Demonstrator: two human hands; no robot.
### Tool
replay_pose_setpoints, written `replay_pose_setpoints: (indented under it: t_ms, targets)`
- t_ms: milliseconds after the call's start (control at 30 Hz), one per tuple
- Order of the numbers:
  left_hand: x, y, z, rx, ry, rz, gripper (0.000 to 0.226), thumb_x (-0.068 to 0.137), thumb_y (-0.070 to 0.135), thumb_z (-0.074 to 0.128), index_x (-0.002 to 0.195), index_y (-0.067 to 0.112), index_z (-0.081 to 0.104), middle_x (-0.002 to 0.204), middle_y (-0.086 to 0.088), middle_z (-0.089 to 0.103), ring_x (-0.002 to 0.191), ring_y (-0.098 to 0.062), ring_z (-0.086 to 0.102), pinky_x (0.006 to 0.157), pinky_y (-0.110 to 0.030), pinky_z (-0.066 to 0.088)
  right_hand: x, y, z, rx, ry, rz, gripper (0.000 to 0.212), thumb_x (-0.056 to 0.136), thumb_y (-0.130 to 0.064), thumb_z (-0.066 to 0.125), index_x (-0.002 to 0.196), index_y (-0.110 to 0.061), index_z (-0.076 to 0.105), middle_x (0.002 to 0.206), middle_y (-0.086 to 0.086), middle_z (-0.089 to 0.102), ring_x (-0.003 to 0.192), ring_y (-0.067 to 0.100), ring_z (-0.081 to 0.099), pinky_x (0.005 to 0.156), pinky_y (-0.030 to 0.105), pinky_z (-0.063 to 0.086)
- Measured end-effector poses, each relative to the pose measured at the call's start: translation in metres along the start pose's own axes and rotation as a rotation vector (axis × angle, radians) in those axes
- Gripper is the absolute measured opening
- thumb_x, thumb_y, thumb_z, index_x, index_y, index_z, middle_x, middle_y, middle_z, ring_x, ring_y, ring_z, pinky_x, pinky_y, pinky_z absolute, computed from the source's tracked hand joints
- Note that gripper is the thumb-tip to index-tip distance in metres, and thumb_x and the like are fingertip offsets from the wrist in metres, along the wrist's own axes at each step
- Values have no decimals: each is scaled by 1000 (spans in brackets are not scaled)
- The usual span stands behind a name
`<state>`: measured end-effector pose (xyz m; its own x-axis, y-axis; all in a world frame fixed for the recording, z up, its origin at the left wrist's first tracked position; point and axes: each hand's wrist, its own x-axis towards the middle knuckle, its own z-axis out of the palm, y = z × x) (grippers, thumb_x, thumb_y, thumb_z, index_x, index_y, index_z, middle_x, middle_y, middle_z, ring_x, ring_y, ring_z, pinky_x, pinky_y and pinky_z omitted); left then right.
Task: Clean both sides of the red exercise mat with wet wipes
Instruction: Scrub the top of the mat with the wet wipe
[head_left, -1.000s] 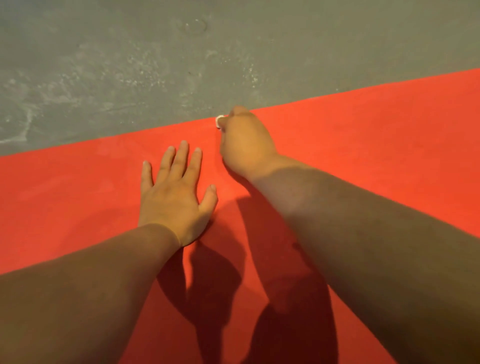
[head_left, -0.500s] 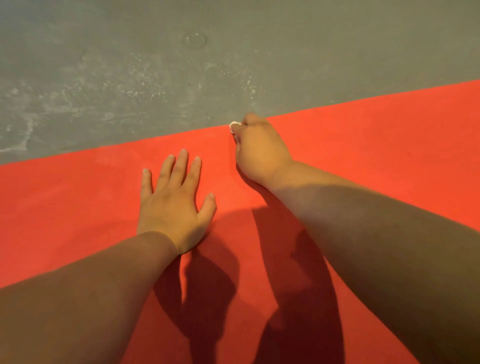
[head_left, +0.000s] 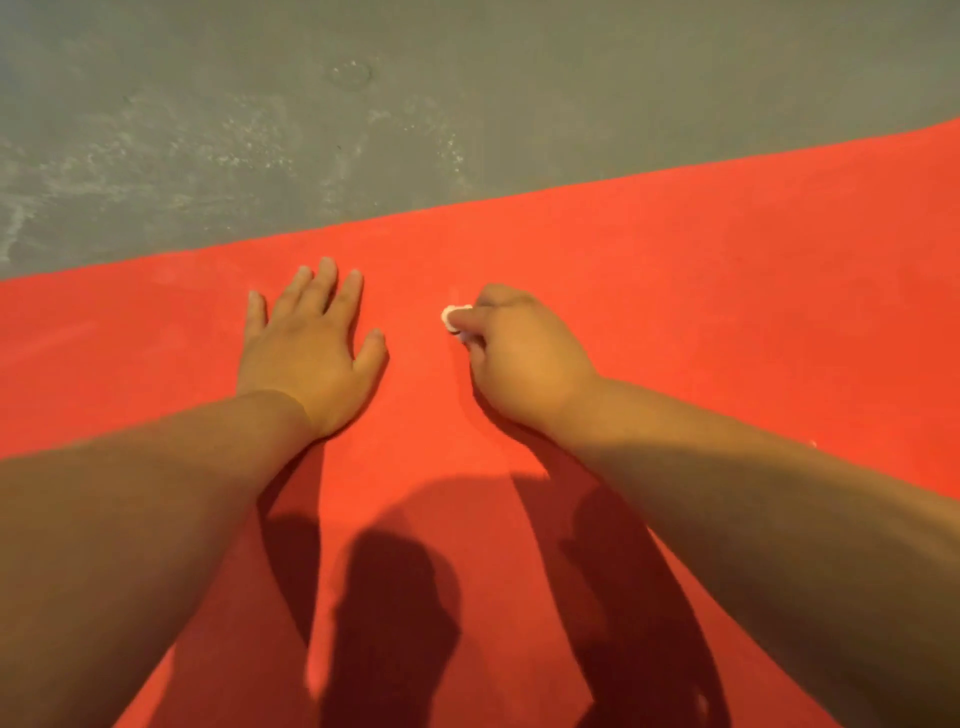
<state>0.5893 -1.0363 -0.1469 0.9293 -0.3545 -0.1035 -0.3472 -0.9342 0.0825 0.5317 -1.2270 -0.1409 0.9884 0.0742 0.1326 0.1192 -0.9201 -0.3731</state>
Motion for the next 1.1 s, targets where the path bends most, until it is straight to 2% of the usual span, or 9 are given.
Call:
replay_pose_setpoints:
  t_ms: [100,300,467,533,667,733,867,1000,1100]
  targets:
    - [-6,3,-10,52,-118,8,63,98,46,28,154,21,11,161,-8,4,148,-26,5,116,-55,11,-30,10,-13,18,-86,-138,29,88,-16,51,109,-19,70,86,11,59,85,33,57,75,37,47]
    - [-49,42,-35,151,-434,9,67,98,37,32,154,19,0,159,-22,-3,145,-43,6,114,-53,23,-71,93,-76,-306,-43,451,36,89,-7,47,122,-13,60,102,16,55,101,37,55,80,38,44]
    - [-71,69,-48,215,-649,102,92,90,58,46,153,21,-10,155,-30,-10,141,-53,3,113,-52,22,-121,24,-64,-149,-399,-80,46,94,-12,40,140,-14,41,128,5,52,119,25,49,97,32,42]
    - [-66,70,-52,228,-692,110,99,87,62,51,153,21,-10,154,-33,-9,139,-56,5,114,-51,20,-139,25,-73,-89,-519,-120,43,94,-12,43,135,-23,46,122,-1,54,116,19,50,92,28,40]
    - [-62,74,-60,233,-717,129,108,83,64,58,153,17,-9,152,-37,-3,139,-57,6,115,-50,15,-170,30,-94,173,-333,408,19,90,-17,56,105,-27,57,90,-5,62,84,18,59,69,29,41]
    - [-65,72,-56,217,-691,118,105,83,63,58,153,20,-7,153,-36,-4,139,-55,6,115,-49,15,-183,28,-101,354,-239,673,29,78,-11,64,99,-28,55,76,-5,63,69,18,62,62,34,48]
    - [-75,74,-59,186,-600,72,86,87,56,56,153,19,16,150,-29,25,138,-44,27,113,-41,29,-208,21,-120,556,-268,825,26,71,-5,73,91,-17,61,69,-3,64,65,17,68,53,23,47]
    - [-94,125,-72,-277,-560,85,43,90,47,59,122,19,64,117,-3,67,101,-17,63,82,-25,48,-231,18,-143,914,-99,900,16,74,2,74,83,2,61,68,12,68,57,17,62,48,20,42]
    - [-110,193,-82,-945,-929,-132,38,87,40,66,118,17,67,97,5,71,84,-7,67,75,-26,57,-244,21,-155,1089,38,945,9,80,-1,70,76,-7,64,67,9,66,62,18,56,51,22,43]
